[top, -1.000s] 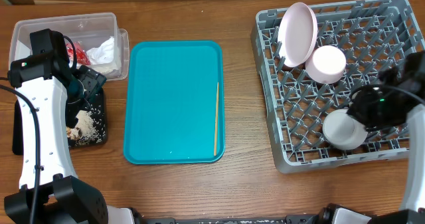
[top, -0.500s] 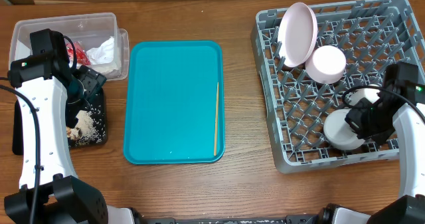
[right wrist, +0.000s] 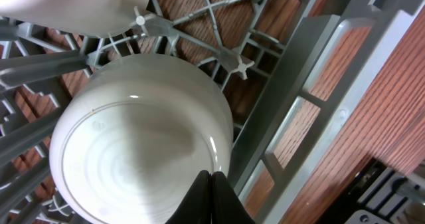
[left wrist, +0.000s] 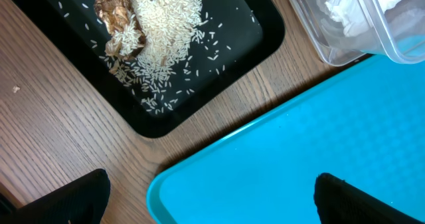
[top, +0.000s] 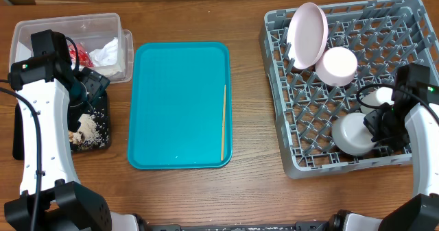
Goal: Sort waste into correct bins and load items into the dishwasher
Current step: 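Release the saucer in the rack's lower right area, then reach right gripper to the teal tray and grasp the wooden stick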
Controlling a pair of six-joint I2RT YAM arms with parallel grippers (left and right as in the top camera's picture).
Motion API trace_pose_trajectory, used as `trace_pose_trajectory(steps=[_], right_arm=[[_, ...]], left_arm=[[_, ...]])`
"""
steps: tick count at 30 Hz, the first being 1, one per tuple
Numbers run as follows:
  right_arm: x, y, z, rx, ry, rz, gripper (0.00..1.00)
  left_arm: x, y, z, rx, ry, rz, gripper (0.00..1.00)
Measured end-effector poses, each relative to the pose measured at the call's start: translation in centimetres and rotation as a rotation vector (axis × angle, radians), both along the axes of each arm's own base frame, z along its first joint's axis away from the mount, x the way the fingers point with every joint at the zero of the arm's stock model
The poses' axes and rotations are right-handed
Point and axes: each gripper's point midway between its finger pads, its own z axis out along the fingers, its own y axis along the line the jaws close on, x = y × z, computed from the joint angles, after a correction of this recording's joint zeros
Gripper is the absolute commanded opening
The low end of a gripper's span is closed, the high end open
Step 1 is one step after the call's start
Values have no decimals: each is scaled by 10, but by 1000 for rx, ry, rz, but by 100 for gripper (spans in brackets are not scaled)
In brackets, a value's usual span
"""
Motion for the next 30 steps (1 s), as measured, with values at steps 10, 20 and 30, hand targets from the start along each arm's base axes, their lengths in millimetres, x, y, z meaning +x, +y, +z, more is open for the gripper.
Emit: trace_pose_trajectory(steps=[10, 20, 30], right_arm=[[15, 26, 24, 106, -182, 29, 4], [57, 187, 142, 396, -784, 646, 46], [52, 347, 84, 397, -642, 1003, 50]], left_arm=[[0, 0, 0, 0, 0, 0, 100], [0, 0, 0, 0, 0, 0, 100], [0, 0, 0, -1, 1, 0, 100]])
